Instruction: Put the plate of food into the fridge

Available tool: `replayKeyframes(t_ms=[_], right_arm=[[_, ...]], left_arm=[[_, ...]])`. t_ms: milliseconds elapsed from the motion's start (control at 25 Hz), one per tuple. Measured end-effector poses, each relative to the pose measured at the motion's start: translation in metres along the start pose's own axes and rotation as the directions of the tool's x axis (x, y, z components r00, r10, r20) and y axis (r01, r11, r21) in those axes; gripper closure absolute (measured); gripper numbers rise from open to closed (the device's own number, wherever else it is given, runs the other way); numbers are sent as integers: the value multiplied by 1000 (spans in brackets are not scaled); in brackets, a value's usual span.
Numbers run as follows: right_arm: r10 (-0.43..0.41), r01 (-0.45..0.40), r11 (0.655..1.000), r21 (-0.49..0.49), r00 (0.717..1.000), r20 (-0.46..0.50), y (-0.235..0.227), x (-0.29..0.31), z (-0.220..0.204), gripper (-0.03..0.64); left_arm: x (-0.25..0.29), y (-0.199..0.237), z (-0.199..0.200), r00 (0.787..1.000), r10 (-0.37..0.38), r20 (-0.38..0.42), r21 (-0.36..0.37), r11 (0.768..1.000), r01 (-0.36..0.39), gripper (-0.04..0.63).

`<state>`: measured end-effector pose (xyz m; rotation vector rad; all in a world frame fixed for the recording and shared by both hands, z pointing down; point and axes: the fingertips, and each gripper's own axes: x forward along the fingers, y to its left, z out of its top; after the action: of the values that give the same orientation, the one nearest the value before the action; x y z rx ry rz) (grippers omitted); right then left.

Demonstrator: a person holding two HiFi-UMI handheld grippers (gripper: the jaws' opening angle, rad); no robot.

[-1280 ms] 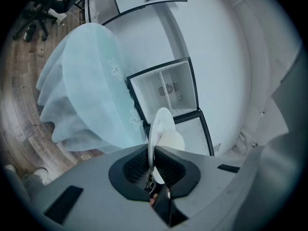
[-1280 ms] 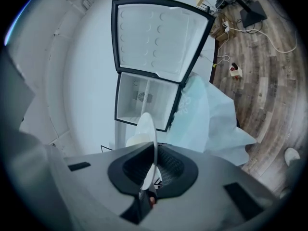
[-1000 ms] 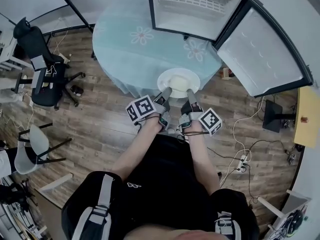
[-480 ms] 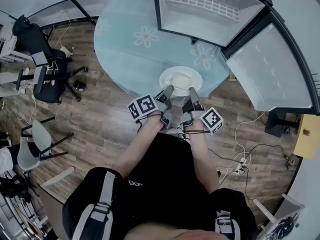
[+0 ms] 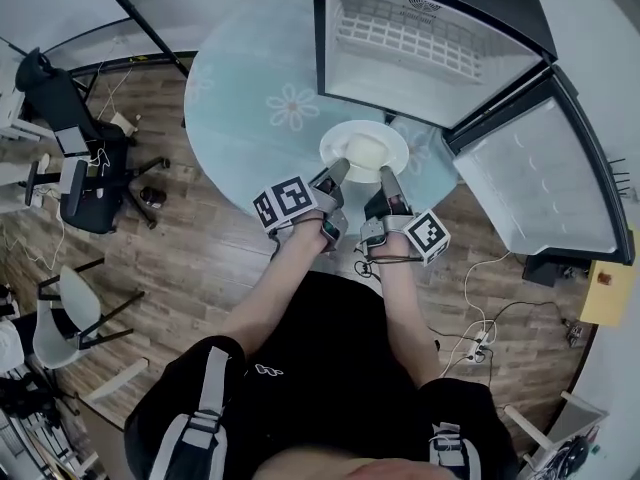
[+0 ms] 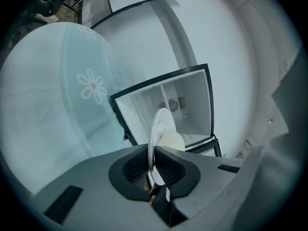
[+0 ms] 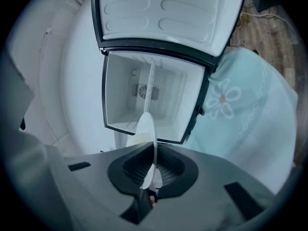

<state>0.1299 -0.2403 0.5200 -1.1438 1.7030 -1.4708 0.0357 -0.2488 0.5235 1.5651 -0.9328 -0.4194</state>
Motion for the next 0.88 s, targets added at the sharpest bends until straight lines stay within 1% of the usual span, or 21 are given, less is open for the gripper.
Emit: replayKeyframes(t_ms=[80, 200, 360, 560, 760, 880], right_arm=[[2, -2, 1000, -15, 1000, 26, 6, 13, 8, 597], [29, -27, 999, -32, 998, 63, 20, 34, 20, 597], [35, -30, 998, -51, 995, 94, 29, 50, 35, 597], [76, -68, 996, -62, 988, 132, 55, 83, 61, 597], [103, -93, 993, -71, 982, 160, 72, 111, 87, 597], [109, -94, 991, -93, 978, 176, 79, 126, 106, 597]], left_arm=[[10, -9, 16, 1000, -16, -8, 14, 1000, 16, 563], [28, -21, 37, 999, -39, -12, 26, 999, 39, 565], [46, -33, 51, 998, -60, -9, 16, 998, 60, 565], [73, -59, 82, 995, -101, 16, 28, 994, 101, 565], [101, -84, 109, 991, -127, 39, 44, 991, 126, 565], [119, -97, 121, 989, -141, 50, 22, 990, 140, 565]])
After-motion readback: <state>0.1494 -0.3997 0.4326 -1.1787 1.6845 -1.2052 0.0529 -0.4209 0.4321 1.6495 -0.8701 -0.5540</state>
